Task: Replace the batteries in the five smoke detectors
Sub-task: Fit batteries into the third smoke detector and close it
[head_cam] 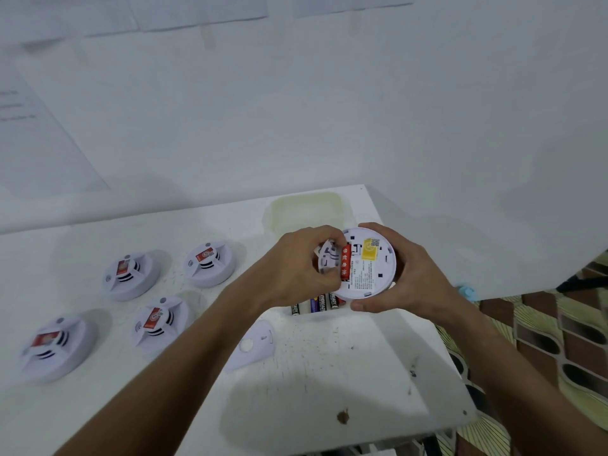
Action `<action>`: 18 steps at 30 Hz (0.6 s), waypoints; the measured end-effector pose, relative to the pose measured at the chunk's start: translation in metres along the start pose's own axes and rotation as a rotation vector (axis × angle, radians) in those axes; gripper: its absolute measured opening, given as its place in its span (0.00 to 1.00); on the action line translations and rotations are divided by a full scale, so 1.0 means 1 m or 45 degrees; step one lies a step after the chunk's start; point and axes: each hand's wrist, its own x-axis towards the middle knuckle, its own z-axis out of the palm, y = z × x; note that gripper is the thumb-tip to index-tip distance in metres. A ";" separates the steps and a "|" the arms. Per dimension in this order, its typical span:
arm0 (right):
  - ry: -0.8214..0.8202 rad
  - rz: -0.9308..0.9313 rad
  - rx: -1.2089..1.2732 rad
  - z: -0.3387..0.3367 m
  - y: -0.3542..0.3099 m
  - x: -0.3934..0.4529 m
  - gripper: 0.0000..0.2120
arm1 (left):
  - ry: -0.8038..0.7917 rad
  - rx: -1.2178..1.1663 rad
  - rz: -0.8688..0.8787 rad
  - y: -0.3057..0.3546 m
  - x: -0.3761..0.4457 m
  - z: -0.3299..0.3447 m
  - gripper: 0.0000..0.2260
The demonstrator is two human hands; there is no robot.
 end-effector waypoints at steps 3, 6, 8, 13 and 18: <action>-0.001 0.003 -0.038 -0.001 0.001 -0.002 0.42 | -0.006 0.003 -0.014 0.003 0.000 0.006 0.17; 0.004 0.010 -0.050 0.000 0.002 -0.004 0.43 | -0.006 0.081 -0.036 0.002 0.002 0.013 0.19; -0.005 0.023 -0.063 0.001 0.004 -0.005 0.44 | -0.007 0.095 -0.041 0.000 0.004 0.017 0.19; 0.005 0.020 -0.044 -0.003 0.008 -0.004 0.44 | 0.029 -0.071 -0.067 -0.005 0.004 0.014 0.16; 0.006 0.020 -0.045 -0.002 0.011 0.003 0.43 | 0.284 -0.052 -0.057 -0.010 0.015 0.013 0.11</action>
